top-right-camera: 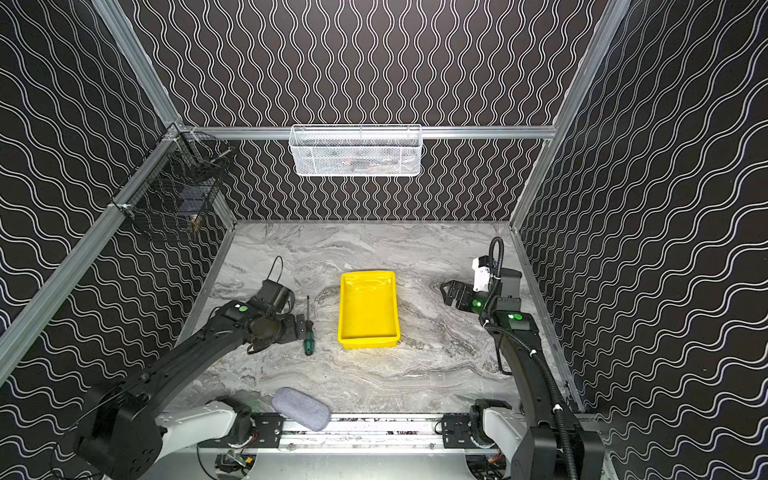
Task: Put the screwdriver in the bin
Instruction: 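Move the left gripper over the screwdriver handle while the right arm lifts forward, then lower the left gripper and close it on the green-black screwdriver handle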
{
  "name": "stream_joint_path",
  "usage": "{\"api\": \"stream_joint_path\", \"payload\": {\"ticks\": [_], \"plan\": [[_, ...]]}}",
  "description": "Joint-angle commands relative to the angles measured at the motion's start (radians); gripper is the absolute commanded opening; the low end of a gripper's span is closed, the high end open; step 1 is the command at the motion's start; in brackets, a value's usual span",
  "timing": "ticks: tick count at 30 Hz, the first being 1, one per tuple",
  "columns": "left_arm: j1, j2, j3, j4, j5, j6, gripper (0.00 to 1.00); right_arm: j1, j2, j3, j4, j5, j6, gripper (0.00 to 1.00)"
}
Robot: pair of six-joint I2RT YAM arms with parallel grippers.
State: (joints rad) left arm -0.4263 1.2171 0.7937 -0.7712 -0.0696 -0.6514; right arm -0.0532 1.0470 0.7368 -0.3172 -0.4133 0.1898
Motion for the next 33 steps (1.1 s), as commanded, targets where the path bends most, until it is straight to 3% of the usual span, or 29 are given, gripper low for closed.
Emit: {"api": "stream_joint_path", "payload": {"ticks": [1,15,26,33], "plan": [[-0.012,0.039,-0.009,0.069,0.047,-0.023,0.98,0.001,0.006,-0.013,-0.007,-0.051,-0.009,1.0],[-0.04,0.209,-0.038,0.182,0.076,-0.006,0.85,0.001,0.069,-0.016,0.017,-0.102,-0.012,1.0],[-0.043,0.271,-0.046,0.209,0.029,0.002,0.69,0.001,0.085,-0.029,0.03,-0.109,-0.008,1.0],[-0.043,0.284,-0.066,0.253,0.027,0.008,0.63,0.001,0.09,-0.028,0.031,-0.105,-0.01,1.0]]}}
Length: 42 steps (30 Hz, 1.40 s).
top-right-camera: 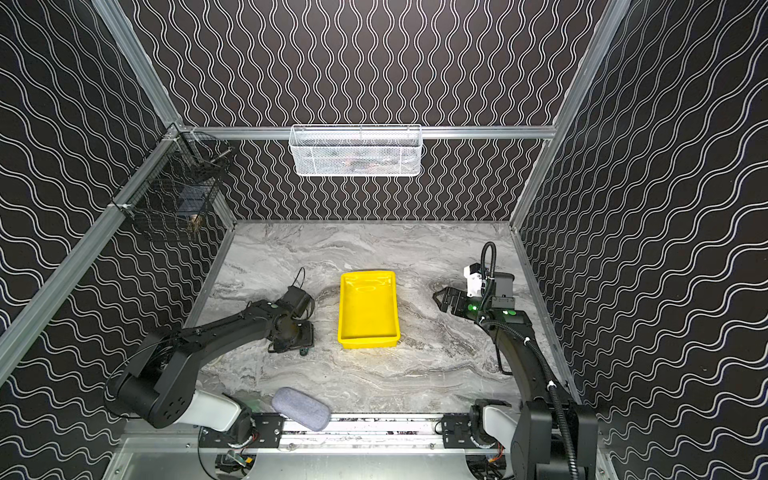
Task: Put the screwdriver in the bin
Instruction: 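Lower the left gripper and close it on the green-black screwdriver handle, then lift the screwdriver with the left gripper toward the yellow bin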
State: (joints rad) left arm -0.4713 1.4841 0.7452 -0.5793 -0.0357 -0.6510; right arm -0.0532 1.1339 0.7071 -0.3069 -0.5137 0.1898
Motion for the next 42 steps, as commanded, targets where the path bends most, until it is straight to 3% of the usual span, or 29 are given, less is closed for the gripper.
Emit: {"api": "stream_joint_path", "payload": {"ticks": [1,28,42], "plan": [[0.002,0.017,-0.023,0.072,-0.004,0.01,0.63,0.001,0.004,0.003,0.019,-0.003,-0.01,1.0],[0.001,0.108,-0.031,0.185,0.045,0.015,0.33,0.001,-0.005,-0.001,-0.001,0.009,-0.015,1.0],[0.001,0.035,-0.038,0.081,0.046,0.049,0.48,0.001,-0.011,0.002,-0.003,-0.003,-0.015,1.0]]}}
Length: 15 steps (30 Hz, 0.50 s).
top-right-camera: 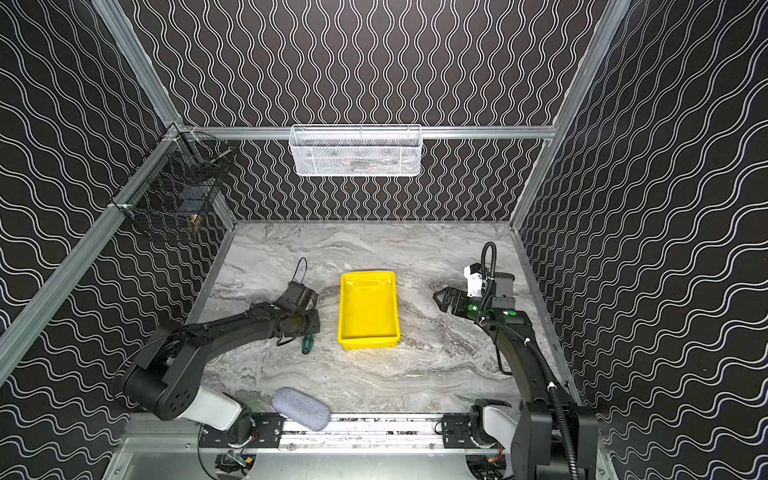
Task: Put the screwdriver in the bin
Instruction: 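Lift the screwdriver with the left gripper toward the yellow bin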
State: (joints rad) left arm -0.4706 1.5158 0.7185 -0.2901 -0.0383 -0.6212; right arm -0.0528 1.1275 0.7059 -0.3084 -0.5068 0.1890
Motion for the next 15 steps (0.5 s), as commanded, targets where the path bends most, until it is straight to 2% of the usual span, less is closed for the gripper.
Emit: {"api": "stream_joint_path", "payload": {"ticks": [1,9,15], "plan": [[0.001,0.0,-0.011,-0.218,0.051,0.026,0.48,0.001,-0.004,0.004,-0.001,-0.012,-0.014,1.0],[0.001,-0.029,-0.04,-0.25,0.071,0.06,0.48,0.001,0.0,0.003,0.003,-0.018,-0.013,1.0],[0.001,-0.01,-0.065,-0.21,0.095,0.061,0.4,0.001,0.008,0.003,0.006,-0.025,-0.013,1.0]]}}
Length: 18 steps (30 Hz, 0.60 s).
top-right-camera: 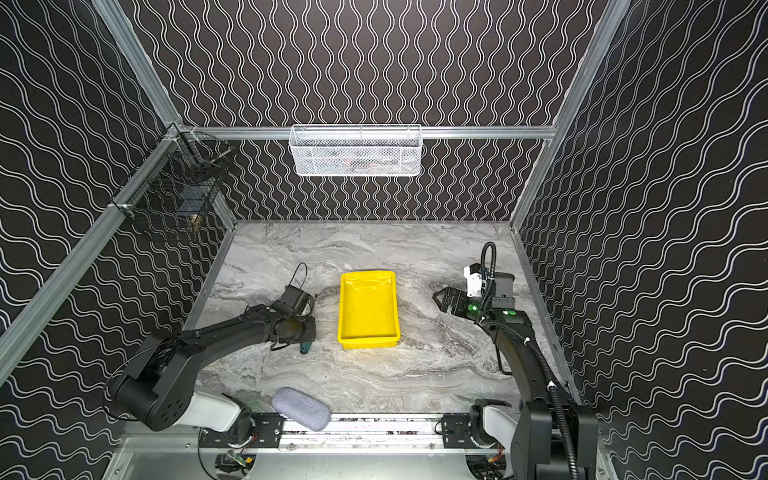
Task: Put the screwdriver in the bin
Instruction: 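Lift the screwdriver with the left gripper toward the yellow bin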
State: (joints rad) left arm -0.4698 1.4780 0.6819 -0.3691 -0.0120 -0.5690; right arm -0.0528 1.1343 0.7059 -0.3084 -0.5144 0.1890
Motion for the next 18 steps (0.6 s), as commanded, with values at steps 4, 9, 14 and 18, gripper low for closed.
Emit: {"api": "stream_joint_path", "payload": {"ticks": [4,9,14,18], "plan": [[0.0,0.038,-0.038,-0.114,0.07,0.0,0.27,0.001,-0.002,0.003,0.006,-0.017,-0.013,0.99],[-0.001,0.036,-0.024,-0.129,0.062,0.005,0.14,0.002,0.0,0.003,0.008,-0.018,-0.013,0.99],[-0.001,0.017,0.003,-0.18,0.019,0.012,0.0,0.001,0.01,0.012,0.006,-0.015,-0.016,0.99],[-0.002,-0.009,0.021,-0.213,0.012,0.016,0.0,0.001,0.007,0.017,0.006,-0.012,-0.017,1.0]]}}
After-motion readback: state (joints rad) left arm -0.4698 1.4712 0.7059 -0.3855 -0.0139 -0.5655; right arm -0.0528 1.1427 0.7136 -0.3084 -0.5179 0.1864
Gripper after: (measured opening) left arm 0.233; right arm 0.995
